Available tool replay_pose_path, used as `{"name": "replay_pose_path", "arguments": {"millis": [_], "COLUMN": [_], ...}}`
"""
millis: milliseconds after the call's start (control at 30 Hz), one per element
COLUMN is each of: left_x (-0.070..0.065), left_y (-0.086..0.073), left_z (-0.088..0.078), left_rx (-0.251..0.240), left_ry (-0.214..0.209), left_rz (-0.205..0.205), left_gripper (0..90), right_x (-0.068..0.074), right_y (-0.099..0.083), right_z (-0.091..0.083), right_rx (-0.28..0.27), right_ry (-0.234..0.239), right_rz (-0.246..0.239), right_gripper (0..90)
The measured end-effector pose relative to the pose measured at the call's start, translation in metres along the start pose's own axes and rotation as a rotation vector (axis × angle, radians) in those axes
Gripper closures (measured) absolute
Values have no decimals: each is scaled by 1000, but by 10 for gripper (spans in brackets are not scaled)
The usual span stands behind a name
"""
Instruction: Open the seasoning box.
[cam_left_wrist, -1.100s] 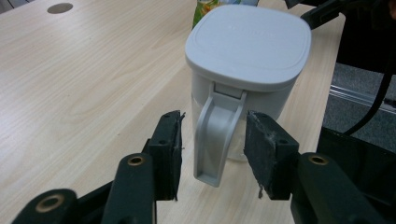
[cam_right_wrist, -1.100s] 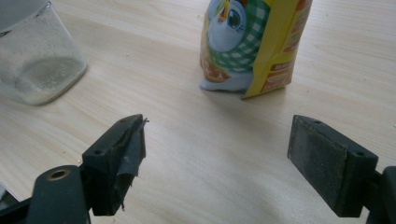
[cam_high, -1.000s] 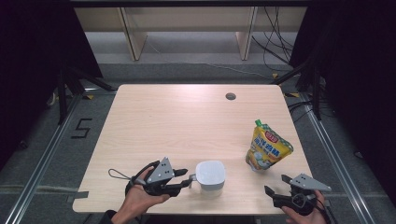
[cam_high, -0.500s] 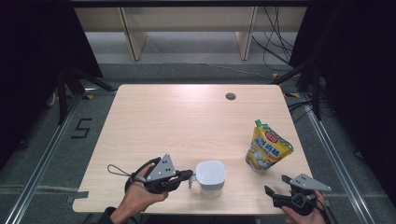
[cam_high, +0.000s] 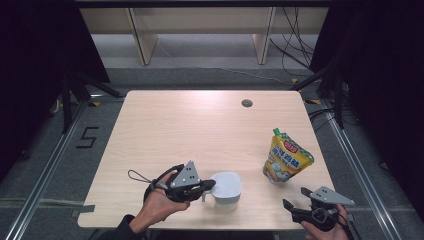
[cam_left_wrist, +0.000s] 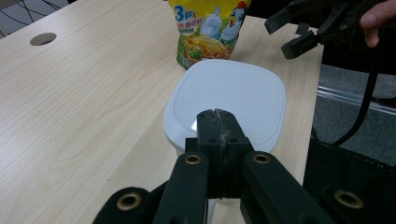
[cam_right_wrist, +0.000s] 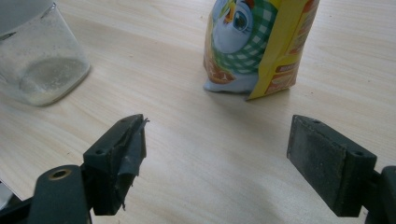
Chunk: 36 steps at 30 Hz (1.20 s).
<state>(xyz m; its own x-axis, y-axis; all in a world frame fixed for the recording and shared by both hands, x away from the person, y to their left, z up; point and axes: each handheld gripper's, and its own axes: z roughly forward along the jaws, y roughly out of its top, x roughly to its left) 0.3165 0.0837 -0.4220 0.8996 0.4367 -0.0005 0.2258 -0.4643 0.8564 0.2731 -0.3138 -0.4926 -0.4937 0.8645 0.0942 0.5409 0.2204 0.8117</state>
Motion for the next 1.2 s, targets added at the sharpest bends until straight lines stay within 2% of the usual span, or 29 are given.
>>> {"name": "replay_pose_path", "arguments": {"millis": [133,167,200,300,367,400,433,500,533,567,600,633,667,700,733,767,800,833,867,967,1000,1033,1100,1133,1167,1200], "left_x": [0,0,0,0,2,2,2,2,3,2,3,3,3,3,2,3,3,3,2,2,2,2,3,3,3,2], "left_y": [0,-1,-2,-3,-3,-4,-4,-5,-5,-6,-6,-6,-7,-7,-8,-8,-8,-8,-8,-8,-8,-8,-9,-9,-9,-9], "left_z": [-1,-1,-1,-1,-2,-2,-2,-2,-3,-3,-3,-4,-4,-4,-4,-4,-4,-4,-4,-4,-4,-4,-4,-4,-4,-4], "left_rx": [4,0,-11,-13,-17,-18,-22,-20,-24,-24,-21,-15,-19,-23,-26,-29,-30,-31,-31,-31,-31,-32,-34,-33,-33,-34], "left_ry": [15,16,13,18,14,19,17,21,20,21,22,25,25,24,23,22,20,22,23,21,21,22,24,23,23,22], "left_rz": [8,3,-3,-5,13,3,-5,-3,7,1,2,7,5,-1,-10,-13,-4,-14,-14,-12,-12,-11,-8,2,-10,-11], "left_gripper": [889,889,889,889,889,889,889,889,889,889,889,888,888,888,887,886,885,885,884,884,884,884,884,884,884,885], "right_x": [1,1,0,8,8,11,14,15,19,22,20,25,26,26,27,30,32,34,42,49,49,51,56,61,62,64], "right_y": [0,0,1,1,2,2,3,5,5,7,8,9,11,11,12,13,16,17,21,29,29,31,36,36,39,40], "right_z": [0,0,0,-2,-1,-1,-1,0,-2,-2,-1,-3,-3,-3,-2,-3,-3,-2,-4,-1,-1,-1,2,3,6,6], "right_rx": [0,-1,-8,-7,-17,-19,-27,-46,-42,-51,-75,-67,-94,-94,-109,-107,-111,-123,-121,-156,-156,-146,-164,-155,-185,-184], "right_ry": [-2,8,-12,21,37,57,82,91,94,100,104,106,119,119,146,157,175,189,208,220,220,221,226,242,235,241], "right_rz": [7,-4,-21,29,17,23,10,-37,-16,-19,-64,-31,-53,-53,-62,-39,-50,-56,-51,-106,-106,-124,-159,-130,-168,-186], "right_gripper": [207,207,208,227,239,268,296,333,349,359,379,395,437,437,451,478,503,524,588,670,670,697,760,779,807,820]}}
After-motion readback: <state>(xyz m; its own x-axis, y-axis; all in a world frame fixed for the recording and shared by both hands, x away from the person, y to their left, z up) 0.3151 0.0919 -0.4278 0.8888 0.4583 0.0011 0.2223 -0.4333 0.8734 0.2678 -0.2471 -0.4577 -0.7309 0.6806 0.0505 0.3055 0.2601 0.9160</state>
